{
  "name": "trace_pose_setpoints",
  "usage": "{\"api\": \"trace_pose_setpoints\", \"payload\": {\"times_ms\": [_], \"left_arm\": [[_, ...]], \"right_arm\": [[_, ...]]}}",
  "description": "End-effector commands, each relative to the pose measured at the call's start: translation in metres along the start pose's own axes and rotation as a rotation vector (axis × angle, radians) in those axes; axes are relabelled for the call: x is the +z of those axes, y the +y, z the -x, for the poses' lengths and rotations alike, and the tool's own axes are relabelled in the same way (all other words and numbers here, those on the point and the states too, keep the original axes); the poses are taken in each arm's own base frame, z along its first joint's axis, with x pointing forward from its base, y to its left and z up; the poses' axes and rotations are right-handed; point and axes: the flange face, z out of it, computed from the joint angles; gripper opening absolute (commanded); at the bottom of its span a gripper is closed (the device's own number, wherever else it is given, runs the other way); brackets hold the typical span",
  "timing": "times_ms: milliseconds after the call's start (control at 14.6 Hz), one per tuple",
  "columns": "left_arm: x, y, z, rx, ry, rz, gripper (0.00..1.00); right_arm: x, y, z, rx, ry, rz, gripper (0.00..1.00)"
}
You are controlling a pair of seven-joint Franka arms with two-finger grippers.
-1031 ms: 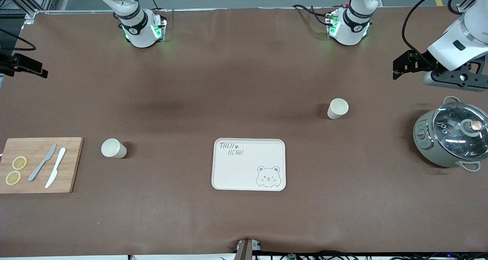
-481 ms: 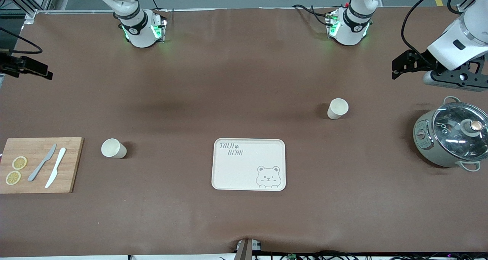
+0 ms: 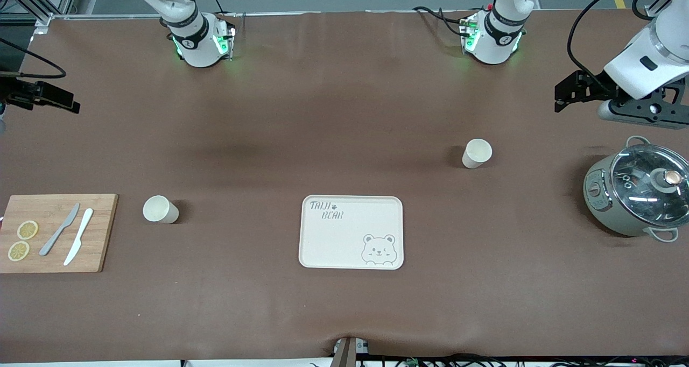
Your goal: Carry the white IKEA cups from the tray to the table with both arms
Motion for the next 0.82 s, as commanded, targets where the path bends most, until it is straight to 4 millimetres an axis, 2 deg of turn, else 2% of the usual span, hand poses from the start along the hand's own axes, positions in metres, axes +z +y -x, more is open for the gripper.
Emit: {"api": "trace_pose_setpoints", "payload": {"times_ms": [0, 756], "left_arm": [[-0.0045, -0.0014, 0.0014, 0.008, 0.0, -0.036, 1.0], [-0.0039, -0.0014, 0.0007, 0.006, 0.0, -0.036, 1.0]], "right_arm": [[-0.0084, 0.0014, 0.0061, 0.018, 0.027, -0.001, 1.0], [-0.0103, -0.0032, 0.0057, 0.017, 0.03, -0.004, 1.0]]}}
